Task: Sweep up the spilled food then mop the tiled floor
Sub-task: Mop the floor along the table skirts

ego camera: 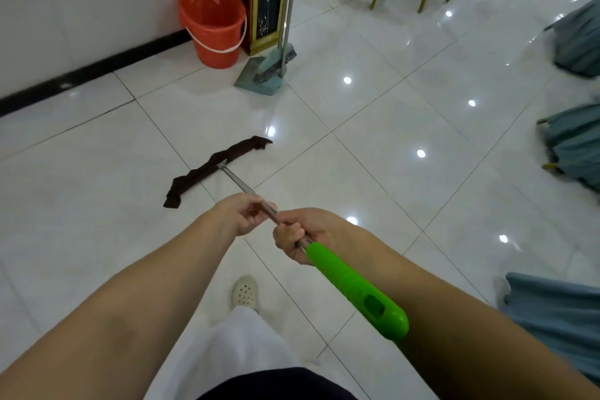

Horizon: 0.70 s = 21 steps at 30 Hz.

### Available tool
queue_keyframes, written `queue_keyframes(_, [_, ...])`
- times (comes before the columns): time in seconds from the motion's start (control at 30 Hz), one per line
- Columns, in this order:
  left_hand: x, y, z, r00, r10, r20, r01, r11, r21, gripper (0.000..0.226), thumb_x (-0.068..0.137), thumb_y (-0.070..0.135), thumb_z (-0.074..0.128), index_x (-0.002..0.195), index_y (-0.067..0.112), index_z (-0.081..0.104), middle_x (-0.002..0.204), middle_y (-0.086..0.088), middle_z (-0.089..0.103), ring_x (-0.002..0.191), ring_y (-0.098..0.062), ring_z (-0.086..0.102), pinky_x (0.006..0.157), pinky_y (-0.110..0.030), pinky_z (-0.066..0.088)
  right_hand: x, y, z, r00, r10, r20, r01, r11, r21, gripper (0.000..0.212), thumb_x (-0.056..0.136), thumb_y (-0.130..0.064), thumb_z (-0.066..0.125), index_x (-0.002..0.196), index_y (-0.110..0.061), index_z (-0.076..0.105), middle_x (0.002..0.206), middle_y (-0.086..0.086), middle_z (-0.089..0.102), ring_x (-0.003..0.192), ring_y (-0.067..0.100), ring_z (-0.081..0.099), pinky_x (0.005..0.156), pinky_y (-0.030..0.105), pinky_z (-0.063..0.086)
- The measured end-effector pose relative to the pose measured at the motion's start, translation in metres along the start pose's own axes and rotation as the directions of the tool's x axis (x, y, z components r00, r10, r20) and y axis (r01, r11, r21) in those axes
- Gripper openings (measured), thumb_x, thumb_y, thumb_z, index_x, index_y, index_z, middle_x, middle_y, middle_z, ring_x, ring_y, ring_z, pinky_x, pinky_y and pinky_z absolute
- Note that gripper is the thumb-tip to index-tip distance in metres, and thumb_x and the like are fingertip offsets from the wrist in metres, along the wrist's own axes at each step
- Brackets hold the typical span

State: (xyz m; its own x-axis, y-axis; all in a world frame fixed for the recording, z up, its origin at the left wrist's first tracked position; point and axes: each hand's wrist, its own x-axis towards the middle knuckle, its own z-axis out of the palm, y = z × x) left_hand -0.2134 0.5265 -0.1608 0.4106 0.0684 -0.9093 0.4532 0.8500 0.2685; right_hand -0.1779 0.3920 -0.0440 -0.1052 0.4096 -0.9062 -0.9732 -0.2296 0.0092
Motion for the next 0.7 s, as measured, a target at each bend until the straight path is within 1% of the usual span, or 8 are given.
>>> queue_keyframes(0.07, [0.006,0.019,0.005,1.000,0.004,-0.015,-0.004,1.000,-0.009,0.024,0.098,0.001,0.037,0.079,-0.008,0.048,0.072,-0.023,0.060,0.069,-0.025,0.058,0.083,-0.034,0.050,0.004,-0.019,0.010,1.000,0.010,0.009,-0.010,1.000,0.001,0.027,0.101,-0.015,0.040,0.075,-0.017,0.046,0.044,0.000,0.032,0.022,0.006,0.031,0.024,0.010,0.027])
queue_keyframes(0.17, [0.012,0.038,0.006,0.999,0.018,-0.035,-0.020,0.998,-0.058,0.025,0.097,0.000,0.038,0.075,-0.008,0.047,0.047,-0.019,0.062,0.061,-0.026,0.062,0.071,-0.032,0.057,0.012,-0.034,0.024,1.000,0.005,0.002,-0.005,1.000,0.025,0.023,0.101,-0.014,0.041,0.080,-0.019,0.048,0.059,-0.003,0.028,0.023,0.006,0.031,0.024,0.011,0.027])
queue_keyframes(0.27, [0.018,0.044,0.003,0.997,0.049,-0.058,-0.053,0.996,-0.071,0.026,0.097,-0.001,0.038,0.073,-0.008,0.047,0.041,-0.018,0.060,0.059,-0.027,0.062,0.078,-0.030,0.055,0.020,-0.039,0.032,1.000,-0.006,-0.026,0.006,1.000,-0.002,0.027,0.099,-0.009,0.039,0.076,-0.020,0.047,0.051,-0.002,0.030,0.023,0.006,0.029,0.024,0.010,0.025])
queue_keyframes(0.37, [0.020,0.042,0.001,0.995,0.063,-0.074,-0.071,0.992,-0.105,0.026,0.097,-0.001,0.039,0.074,-0.010,0.048,0.042,-0.019,0.060,0.040,-0.025,0.064,0.046,-0.026,0.057,0.021,-0.040,0.035,0.998,0.004,-0.060,-0.006,0.999,-0.041,0.031,0.097,-0.006,0.039,0.071,-0.021,0.045,0.046,-0.002,0.029,0.023,0.006,0.028,0.023,0.010,0.024])
queue_keyframes(0.43, [0.019,0.037,0.001,0.996,0.056,-0.075,-0.066,0.989,-0.129,0.025,0.096,0.000,0.041,0.075,-0.010,0.050,0.043,-0.019,0.061,0.037,-0.022,0.063,0.038,-0.026,0.053,0.017,-0.040,0.033,0.997,0.013,-0.079,-0.019,0.998,-0.067,0.031,0.097,-0.005,0.039,0.071,-0.020,0.046,0.050,-0.003,0.029,0.022,0.006,0.028,0.023,0.011,0.024])
queue_keyframes(0.5, [0.019,0.027,0.005,0.996,0.060,-0.070,-0.070,0.986,-0.154,0.025,0.096,0.000,0.041,0.075,-0.010,0.050,0.044,-0.018,0.062,0.048,-0.024,0.066,0.049,-0.026,0.057,0.011,-0.041,0.027,0.996,0.025,-0.087,-0.033,0.995,-0.092,0.028,0.097,-0.006,0.039,0.072,-0.017,0.045,0.053,-0.003,0.028,0.022,0.006,0.028,0.023,0.010,0.024])
queue_keyframes(0.6, [0.016,0.007,0.016,0.994,0.074,-0.075,-0.088,0.975,-0.202,0.025,0.097,0.002,0.041,0.077,-0.010,0.051,0.050,-0.020,0.064,0.066,-0.024,0.060,0.082,-0.030,0.052,-0.002,-0.043,0.011,0.995,0.038,-0.091,-0.052,0.987,-0.151,0.027,0.098,-0.007,0.038,0.074,-0.017,0.044,0.043,-0.001,0.028,0.022,0.006,0.028,0.023,0.010,0.024])
queue_keyframes(0.7, [0.012,-0.021,0.031,0.990,0.102,-0.097,-0.125,0.952,-0.280,0.025,0.097,0.001,0.040,0.077,-0.010,0.051,0.064,-0.023,0.063,0.067,-0.025,0.060,0.084,-0.033,0.049,-0.019,-0.043,-0.011,0.992,0.053,-0.111,-0.078,0.969,-0.236,0.026,0.098,-0.005,0.038,0.077,-0.018,0.045,0.042,-0.001,0.028,0.022,0.007,0.027,0.022,0.010,0.024])
